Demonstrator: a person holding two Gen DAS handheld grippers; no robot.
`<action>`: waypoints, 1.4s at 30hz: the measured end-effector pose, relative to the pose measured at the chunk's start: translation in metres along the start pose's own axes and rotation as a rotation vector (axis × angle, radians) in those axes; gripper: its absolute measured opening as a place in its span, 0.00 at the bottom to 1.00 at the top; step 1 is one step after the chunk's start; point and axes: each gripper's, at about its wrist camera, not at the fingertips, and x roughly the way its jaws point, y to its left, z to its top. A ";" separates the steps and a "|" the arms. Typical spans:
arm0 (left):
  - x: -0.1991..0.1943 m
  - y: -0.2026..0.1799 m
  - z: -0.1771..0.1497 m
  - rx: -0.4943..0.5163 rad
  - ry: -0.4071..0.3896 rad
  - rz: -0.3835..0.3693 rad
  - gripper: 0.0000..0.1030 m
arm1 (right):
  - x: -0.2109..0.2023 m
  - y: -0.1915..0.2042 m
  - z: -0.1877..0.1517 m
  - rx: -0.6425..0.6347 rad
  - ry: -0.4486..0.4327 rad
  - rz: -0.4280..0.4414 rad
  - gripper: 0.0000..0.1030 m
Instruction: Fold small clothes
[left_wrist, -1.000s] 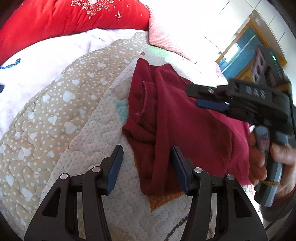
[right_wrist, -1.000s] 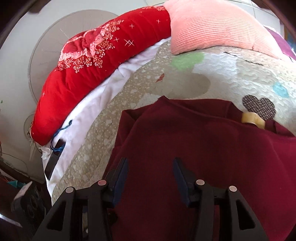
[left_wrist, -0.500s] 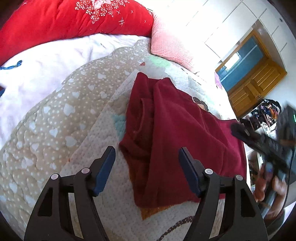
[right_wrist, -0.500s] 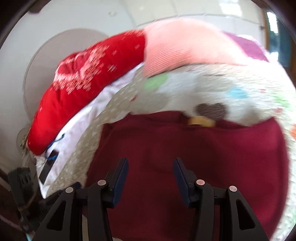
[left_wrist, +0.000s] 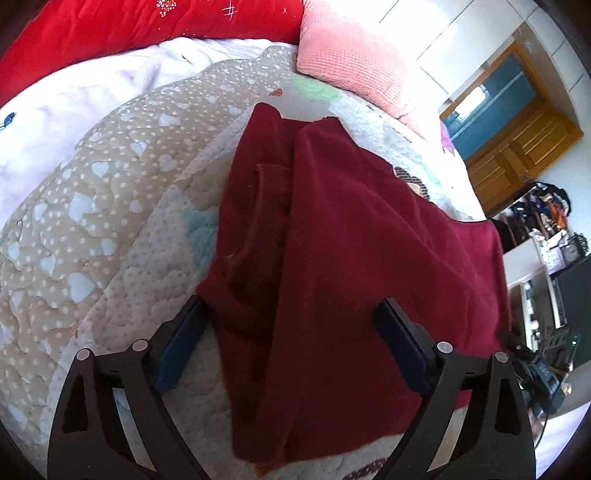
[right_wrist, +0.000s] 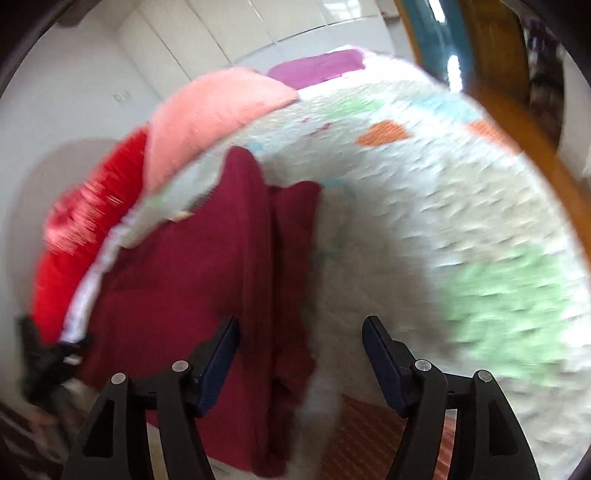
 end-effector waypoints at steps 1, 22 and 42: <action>0.001 -0.003 0.000 0.017 0.008 0.009 0.90 | 0.004 0.004 -0.001 0.000 -0.004 0.030 0.65; -0.057 -0.001 -0.062 0.059 0.182 -0.094 0.38 | -0.069 -0.002 -0.056 0.070 0.099 0.108 0.28; -0.004 -0.051 0.027 0.297 0.000 0.211 0.46 | -0.003 0.038 0.033 -0.188 -0.046 -0.059 0.08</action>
